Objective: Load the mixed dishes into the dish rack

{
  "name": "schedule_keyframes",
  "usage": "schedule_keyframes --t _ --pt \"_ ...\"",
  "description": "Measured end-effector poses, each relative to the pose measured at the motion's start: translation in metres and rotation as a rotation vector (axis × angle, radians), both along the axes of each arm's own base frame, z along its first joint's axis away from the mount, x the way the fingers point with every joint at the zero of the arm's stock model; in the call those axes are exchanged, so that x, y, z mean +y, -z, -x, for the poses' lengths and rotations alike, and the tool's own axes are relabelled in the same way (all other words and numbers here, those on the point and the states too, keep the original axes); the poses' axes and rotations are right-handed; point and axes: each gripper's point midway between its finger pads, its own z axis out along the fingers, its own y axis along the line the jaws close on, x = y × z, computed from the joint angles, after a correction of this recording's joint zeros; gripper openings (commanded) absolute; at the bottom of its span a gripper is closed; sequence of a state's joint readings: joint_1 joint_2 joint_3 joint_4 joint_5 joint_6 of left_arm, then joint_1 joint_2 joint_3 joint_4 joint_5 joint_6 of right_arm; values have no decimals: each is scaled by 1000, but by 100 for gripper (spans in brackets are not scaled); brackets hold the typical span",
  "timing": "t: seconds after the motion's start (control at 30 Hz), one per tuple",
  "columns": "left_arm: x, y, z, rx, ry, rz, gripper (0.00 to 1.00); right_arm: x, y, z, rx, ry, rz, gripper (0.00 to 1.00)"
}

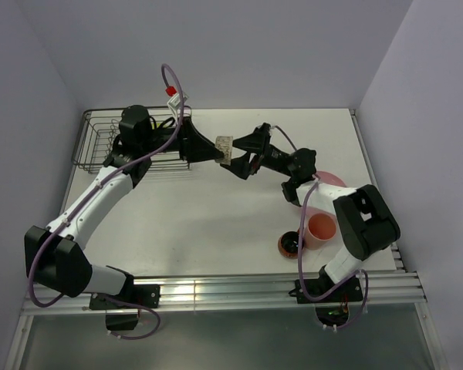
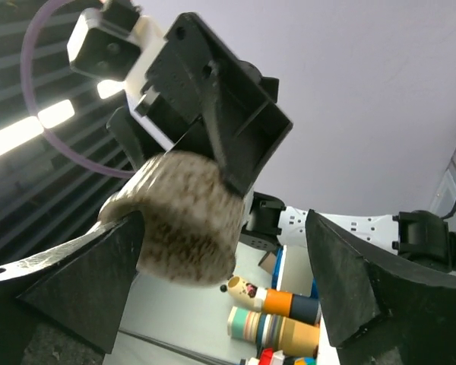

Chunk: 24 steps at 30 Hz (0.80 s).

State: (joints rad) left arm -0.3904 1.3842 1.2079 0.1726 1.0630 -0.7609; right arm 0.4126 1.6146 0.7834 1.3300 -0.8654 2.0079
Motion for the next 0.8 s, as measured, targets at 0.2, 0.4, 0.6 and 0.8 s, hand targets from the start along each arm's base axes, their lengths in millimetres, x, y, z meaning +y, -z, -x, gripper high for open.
schedule_keyframes --t 0.2,0.4,0.6,0.8 --pt "25 9 -38 21 -170 -84 0 -24 29 -2 80 55 38 100" --pt "65 16 -124 25 -500 -290 0 -41 29 27 122 -15 160 100" --pt "124 90 -195 207 -766 -546 0 -32 17 -9 -26 55 588 100" --pt "152 178 -231 381 -842 -777 0 -50 71 7 -131 25 1071 100"
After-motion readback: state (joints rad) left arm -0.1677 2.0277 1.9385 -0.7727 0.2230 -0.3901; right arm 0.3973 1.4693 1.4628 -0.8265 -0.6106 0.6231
